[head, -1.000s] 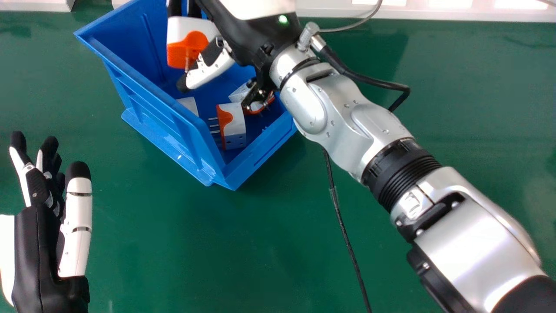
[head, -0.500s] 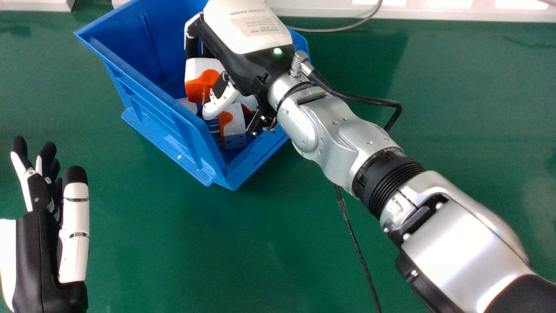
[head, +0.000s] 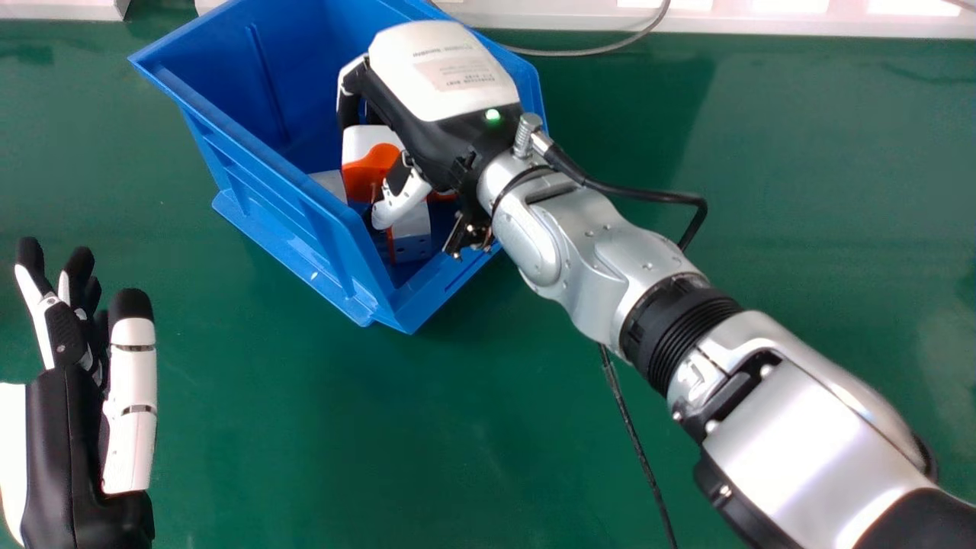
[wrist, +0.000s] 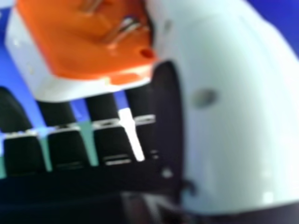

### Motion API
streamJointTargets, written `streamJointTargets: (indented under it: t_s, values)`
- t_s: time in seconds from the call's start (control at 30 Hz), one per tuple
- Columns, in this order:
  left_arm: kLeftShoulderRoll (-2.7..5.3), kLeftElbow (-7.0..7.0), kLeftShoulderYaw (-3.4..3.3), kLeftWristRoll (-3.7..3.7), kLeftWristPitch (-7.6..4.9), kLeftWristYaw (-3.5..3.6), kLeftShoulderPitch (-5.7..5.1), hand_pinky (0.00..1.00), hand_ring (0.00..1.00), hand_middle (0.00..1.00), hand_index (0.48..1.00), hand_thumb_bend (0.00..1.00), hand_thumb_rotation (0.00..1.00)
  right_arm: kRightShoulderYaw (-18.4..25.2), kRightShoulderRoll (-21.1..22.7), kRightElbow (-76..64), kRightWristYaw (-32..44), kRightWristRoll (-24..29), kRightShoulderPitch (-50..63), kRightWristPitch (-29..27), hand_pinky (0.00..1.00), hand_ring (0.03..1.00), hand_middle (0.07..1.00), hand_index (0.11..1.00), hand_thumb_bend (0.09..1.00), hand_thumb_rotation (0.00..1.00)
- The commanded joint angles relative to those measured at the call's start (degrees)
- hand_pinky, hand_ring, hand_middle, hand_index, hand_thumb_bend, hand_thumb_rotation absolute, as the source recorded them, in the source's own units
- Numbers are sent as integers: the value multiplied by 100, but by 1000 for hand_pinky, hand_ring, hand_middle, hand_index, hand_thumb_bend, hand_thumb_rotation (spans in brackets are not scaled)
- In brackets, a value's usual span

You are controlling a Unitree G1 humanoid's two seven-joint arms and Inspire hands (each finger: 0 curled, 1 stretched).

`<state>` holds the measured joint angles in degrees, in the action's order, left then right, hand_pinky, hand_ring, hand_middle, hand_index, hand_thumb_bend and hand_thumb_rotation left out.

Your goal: Pick all objects and put in blue box

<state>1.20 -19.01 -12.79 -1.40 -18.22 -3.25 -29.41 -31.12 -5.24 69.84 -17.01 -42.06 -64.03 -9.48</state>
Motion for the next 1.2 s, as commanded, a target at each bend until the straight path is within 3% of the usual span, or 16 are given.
streamJointTargets:
  t_s: [0.0, 0.07, 0.1, 0.17, 0.23, 0.3, 0.37, 0.57, 0.7, 0.77, 0.9, 0.97, 1.17]
  values:
    - [-45, -84, -29, 35, -109, 16, -11, 997, 996, 989, 993, 364, 866, 26, 4, -76, -79, 55, -136, -10, 298, 444, 559, 506, 491, 0]
    - [-50, -80, -26, 68, -118, 43, -12, 999, 999, 992, 998, 347, 865, -103, 43, -100, -153, -53, -147, 34, 360, 418, 526, 515, 506, 0]
    - [-45, -89, -22, 61, -109, 43, -12, 1000, 1000, 994, 999, 344, 866, -150, 56, -120, -61, -80, -164, 98, 390, 460, 555, 508, 509, 53]
    - [-38, -90, -19, 44, -98, 42, -3, 1000, 1000, 993, 999, 342, 854, -207, 66, -164, 164, -119, -197, 233, 558, 675, 742, 709, 635, 220]
    - [-48, -63, -28, -16, -120, 23, 11, 993, 998, 991, 1000, 336, 868, -292, 83, -202, 247, -186, -209, 299, 710, 842, 887, 859, 710, 284]
    - [-42, -34, -29, 58, -135, 52, 28, 995, 999, 993, 1000, 349, 874, -360, 108, -245, 297, -220, -204, 317, 788, 924, 958, 932, 726, 312]
    - [-30, -50, -33, 30, -93, 27, 32, 993, 999, 991, 999, 367, 872, -395, 117, -266, 263, -233, -186, 334, 829, 957, 986, 960, 733, 318]
    - [-36, 9, -52, 9, -155, 16, 56, 1000, 1000, 995, 999, 388, 871, -488, 151, -315, 198, -309, -174, 419, 862, 980, 1000, 978, 717, 327]
    - [-23, 48, -60, -55, -175, -30, 96, 1000, 998, 992, 994, 355, 881, -478, 179, -386, 164, -328, -152, 471, 883, 989, 1000, 980, 697, 320]
    - [-31, 74, -57, -16, -192, -5, 122, 1000, 999, 995, 996, 338, 868, -439, 190, -448, 106, -303, -119, 496, 890, 990, 1000, 978, 697, 297]
    - [-28, 108, -61, -81, -239, -37, 136, 1000, 998, 990, 992, 326, 869, -414, 254, -633, -3, -302, -25, 543, 865, 976, 996, 965, 678, 264]
    - [-10, 94, -59, -95, -221, -61, 132, 994, 989, 984, 984, 331, 871, -409, 331, -828, -153, -327, 91, 539, 847, 962, 986, 953, 647, 238]
    - [-50, 94, -45, -71, -220, -27, 117, 999, 991, 986, 991, 344, 877, -394, 801, -2084, -512, -486, 782, 541, 812, 921, 944, 913, 597, 191]
